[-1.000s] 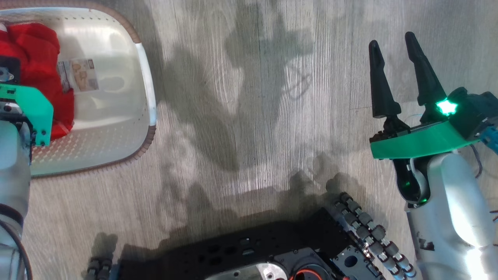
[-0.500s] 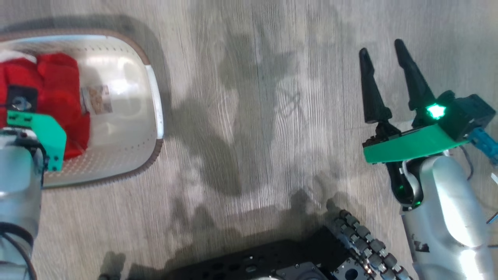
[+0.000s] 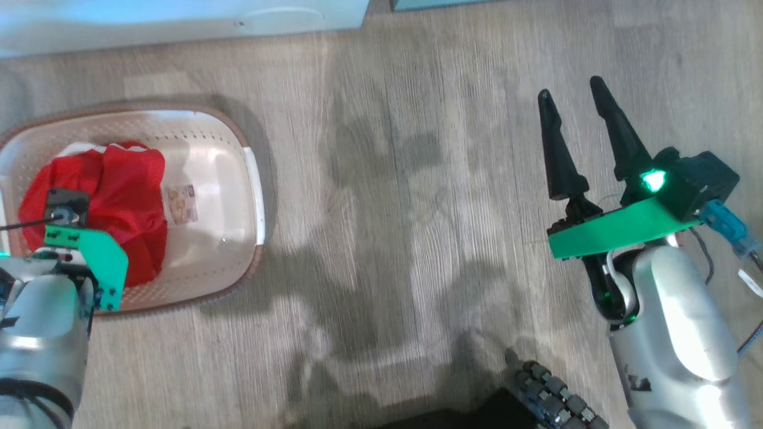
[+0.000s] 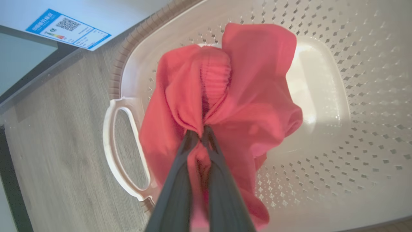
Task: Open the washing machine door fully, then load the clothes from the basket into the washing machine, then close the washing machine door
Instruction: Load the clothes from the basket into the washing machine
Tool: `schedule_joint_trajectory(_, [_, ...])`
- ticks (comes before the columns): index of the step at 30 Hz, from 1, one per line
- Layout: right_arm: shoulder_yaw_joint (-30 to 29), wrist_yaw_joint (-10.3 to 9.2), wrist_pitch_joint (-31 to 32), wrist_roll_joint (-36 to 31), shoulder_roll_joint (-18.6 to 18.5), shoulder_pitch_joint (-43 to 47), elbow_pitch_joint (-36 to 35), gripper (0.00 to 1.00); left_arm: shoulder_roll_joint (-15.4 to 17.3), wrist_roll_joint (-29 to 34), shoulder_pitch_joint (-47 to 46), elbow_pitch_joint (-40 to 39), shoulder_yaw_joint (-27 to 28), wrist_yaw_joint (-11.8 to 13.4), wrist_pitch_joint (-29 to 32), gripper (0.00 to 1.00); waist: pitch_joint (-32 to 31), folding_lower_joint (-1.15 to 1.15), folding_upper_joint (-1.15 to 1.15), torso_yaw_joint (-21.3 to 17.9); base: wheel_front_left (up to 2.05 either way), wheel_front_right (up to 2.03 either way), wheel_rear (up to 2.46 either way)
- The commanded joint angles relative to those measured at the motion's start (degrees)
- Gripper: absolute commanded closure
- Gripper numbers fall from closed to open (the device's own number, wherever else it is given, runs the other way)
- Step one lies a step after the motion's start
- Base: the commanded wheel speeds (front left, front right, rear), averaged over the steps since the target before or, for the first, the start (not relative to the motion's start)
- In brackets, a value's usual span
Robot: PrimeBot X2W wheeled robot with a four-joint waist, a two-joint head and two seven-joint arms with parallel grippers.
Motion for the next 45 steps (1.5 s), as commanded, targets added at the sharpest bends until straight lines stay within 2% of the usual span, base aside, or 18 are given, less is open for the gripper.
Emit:
schedule_joint_trajectory(1, [1.25, 0.0, -0.52, 0.46, 0.22, 2.14, -1.34, 0.0, 2.2, -0.21, 1.38, -0.38, 0.84, -0.05, -1.25, 1.0, -1.86, 0.0, 0.0, 0.31, 0.0, 0.0, 0.0])
schedule_joint_trajectory(10, [1.54, 0.0, -0.52, 0.69, 0.22, 3.56, 0.15, 0.0, 0.68, -0.83, 3.73, -3.19, 0.03, 0.6, -3.42, 1.0, -7.96, 0.0, 0.0, 1.62, 0.0, 0.0, 0.0])
schedule_joint_trajectory(24, [1.29, 0.0, -0.52, 0.01, 0.22, 5.76, 1.81, 0.0, 1.02, -2.17, 13.45, -27.27, 1.49, 2.87, -3.48, 1.0, -16.29, 0.0, 0.0, 3.55, 0.0, 0.0, 0.0])
schedule_joint_trajectory(33, [0.77, 0.0, -0.52, -0.51, 0.22, 7.48, 2.55, 0.0, -0.78, -3.11, 19.78, -43.39, 3.58, 3.65, -3.48, 1.0, -21.17, 0.0, 0.0, 4.56, 0.0, 0.0, 0.0])
schedule_joint_trajectory(40, [0.44, 0.0, -0.52, -0.21, 0.22, 8.33, 2.77, 0.0, -3.09, -4.57, 24.71, -54.13, 6.02, 2.92, -3.49, 1.0, -23.88, 0.0, 0.0, 5.0, 0.0, 0.0, 0.0])
schedule_joint_trajectory(45, [0.72, 0.0, -0.52, 0.04, 0.22, 8.97, 3.01, 0.0, -5.37, -5.71, 28.99, -62.62, 8.77, 0.22, -3.49, 1.0, -25.63, 0.0, 0.0, 5.21, 0.0, 0.0, 0.0])
